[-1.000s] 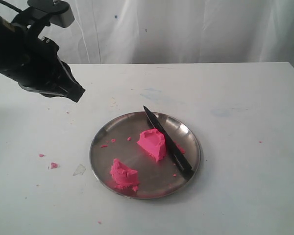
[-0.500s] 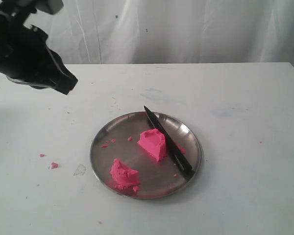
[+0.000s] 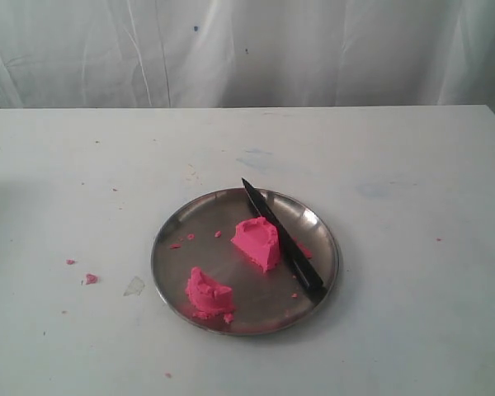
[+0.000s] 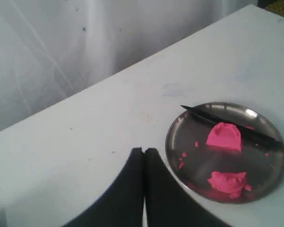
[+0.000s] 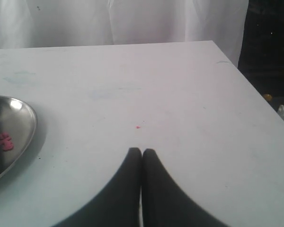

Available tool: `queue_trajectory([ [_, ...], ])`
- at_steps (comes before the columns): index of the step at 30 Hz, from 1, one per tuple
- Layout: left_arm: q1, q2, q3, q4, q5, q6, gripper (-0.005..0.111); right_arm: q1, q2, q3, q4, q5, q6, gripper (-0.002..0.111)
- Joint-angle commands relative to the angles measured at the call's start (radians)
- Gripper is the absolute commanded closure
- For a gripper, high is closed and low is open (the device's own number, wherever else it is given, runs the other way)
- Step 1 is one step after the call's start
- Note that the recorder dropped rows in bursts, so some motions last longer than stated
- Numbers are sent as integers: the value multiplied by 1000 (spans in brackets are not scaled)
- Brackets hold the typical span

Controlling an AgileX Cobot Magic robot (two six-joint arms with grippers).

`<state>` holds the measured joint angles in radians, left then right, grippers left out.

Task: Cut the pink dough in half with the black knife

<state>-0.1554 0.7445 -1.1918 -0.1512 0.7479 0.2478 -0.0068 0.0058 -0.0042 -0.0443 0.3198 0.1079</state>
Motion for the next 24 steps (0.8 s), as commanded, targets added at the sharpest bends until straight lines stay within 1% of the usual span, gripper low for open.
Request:
queue_trajectory([
  [1, 156, -100, 146, -106, -46, 4, 107, -5, -6, 4, -2, -7, -8, 108],
  [3, 219, -155, 294, -199, -240, 42, 107, -5, -6, 4, -2, -7, -8, 108],
  [4, 245, -188, 393, -281, -379, 64, 107, -5, -6, 4, -2, -7, -8, 108],
  [5, 261, -220, 499, -379, -520, 95, 107, -5, -6, 4, -2, -7, -8, 108],
  [6, 266, -246, 581, -456, -612, 129, 107, -5, -6, 4, -2, -7, -8, 108],
  [7, 266, -278, 674, -525, -691, 175, 107, -5, -6, 4, -2, -7, -8, 108],
  [8, 266, -312, 756, -557, -748, 210, 107, -5, -6, 4, -2, -7, -8, 108],
  [10, 263, -375, 895, -558, -821, 227, 107, -5, -6, 4, -2, -7, -8, 108],
  [13, 263, -485, 1032, -517, -852, 238, 107, -5, -6, 4, -2, -7, -8, 108],
  [17, 263, -606, 1140, -467, -832, 265, 107, -5, -6, 4, -2, -7, -8, 108],
  [21, 243, -678, 1166, -411, -775, 267, 107, -5, -6, 4, -2, -7, -8, 108],
  [24, 243, -685, 1157, -380, -775, 269, 107, -5, -6, 4, -2, -7, -8, 108],
])
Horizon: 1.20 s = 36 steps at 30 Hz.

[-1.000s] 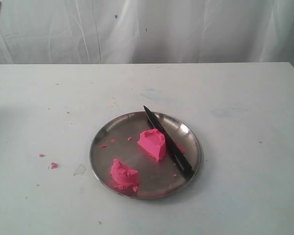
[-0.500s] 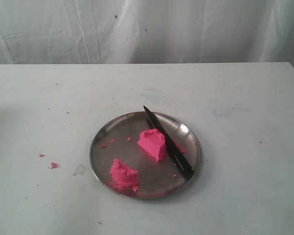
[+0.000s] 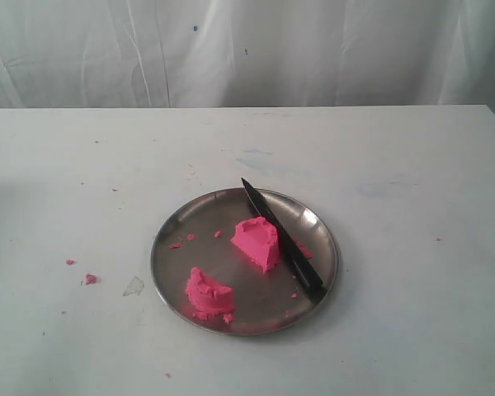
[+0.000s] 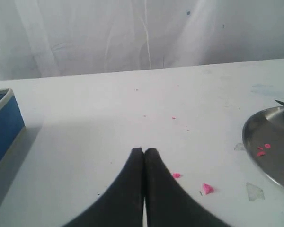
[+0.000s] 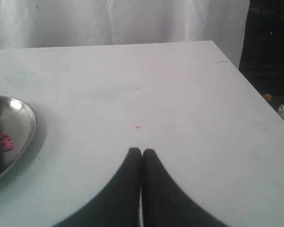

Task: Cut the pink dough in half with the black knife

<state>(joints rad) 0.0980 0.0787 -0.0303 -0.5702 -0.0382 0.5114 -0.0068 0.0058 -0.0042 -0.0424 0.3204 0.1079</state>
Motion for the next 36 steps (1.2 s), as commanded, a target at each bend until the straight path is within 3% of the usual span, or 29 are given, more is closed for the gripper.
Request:
queue_trajectory([
  [1, -10, -19, -17, 40, 23, 5, 107, -5, -6, 4, -4, -8, -8, 108],
  [6, -10, -19, -17, 109, 106, -72, 107, -5, -6, 4, -4, -8, -8, 108],
  [10, -10, -36, 30, 434, 136, -497, 107, -5, -6, 4, -4, -8, -8, 108],
  [12, -10, -59, 30, 523, 279, -697, 107, -5, -6, 4, -4, -8, -8, 108],
  [18, 2, -79, 30, 526, 240, -604, 107, -5, -6, 4, -1, -8, -8, 108],
  [36, -10, -79, 30, 526, 240, -604, 107, -5, -6, 4, -1, -8, -8, 108],
])
